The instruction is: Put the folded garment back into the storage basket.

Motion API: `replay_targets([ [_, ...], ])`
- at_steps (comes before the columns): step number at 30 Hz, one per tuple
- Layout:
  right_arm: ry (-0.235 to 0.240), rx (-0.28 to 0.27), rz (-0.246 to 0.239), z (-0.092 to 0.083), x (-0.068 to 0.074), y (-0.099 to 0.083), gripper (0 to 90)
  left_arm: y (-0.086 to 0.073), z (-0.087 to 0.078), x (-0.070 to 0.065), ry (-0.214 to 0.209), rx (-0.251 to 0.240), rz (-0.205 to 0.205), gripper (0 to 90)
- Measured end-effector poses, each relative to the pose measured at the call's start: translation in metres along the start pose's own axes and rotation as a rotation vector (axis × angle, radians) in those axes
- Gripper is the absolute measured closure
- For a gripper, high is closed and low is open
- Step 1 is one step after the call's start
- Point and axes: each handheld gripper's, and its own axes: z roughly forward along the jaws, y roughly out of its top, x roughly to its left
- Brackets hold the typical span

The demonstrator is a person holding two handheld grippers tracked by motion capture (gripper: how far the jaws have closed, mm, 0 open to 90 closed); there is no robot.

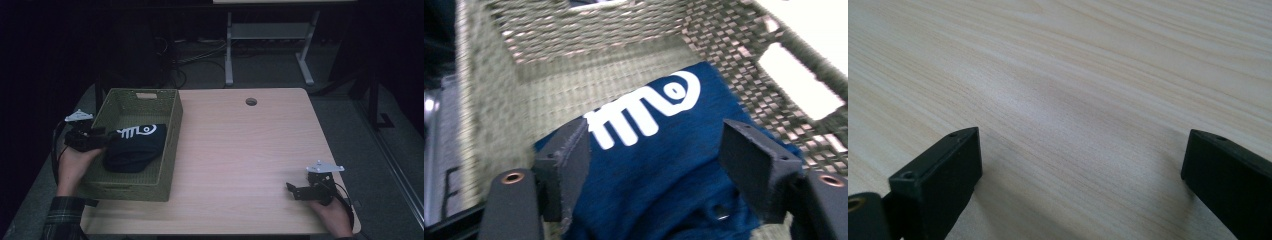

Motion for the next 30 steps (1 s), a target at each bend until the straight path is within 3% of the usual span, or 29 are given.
replay_targets([
  [5,0.0,0.0,0.0,0.0,0.0,0.0,2.6,0.01,0.002,-0.025,-0.06,-0.03,0.027,24.4],
  [6,0.0,0.001,0.001,0.0,0.0,0.0,2.5,0.01,0.002,-0.025,-0.06,-0.03,0.027,24.1],
  [11,0.0,0.0,0.001,0.0,0.0,0.0,2.5,0.02,0.004,-0.052,-0.108,-0.058,0.064,24.0],
  [16,0.002,0.001,0.001,0.0,0.0,0.0,2.5,0.027,0.005,-0.071,-0.143,-0.074,0.083,23.8],
  [19,0.001,0.001,-0.001,0.0,0.0,0.0,2.5,0.033,0.01,-0.09,-0.178,-0.076,0.107,22.0],
  [30,0.002,0.0,0.002,0.0,0.0,0.0,2.5,0.04,0.031,-0.131,-0.249,-0.09,0.131,15.2],
])
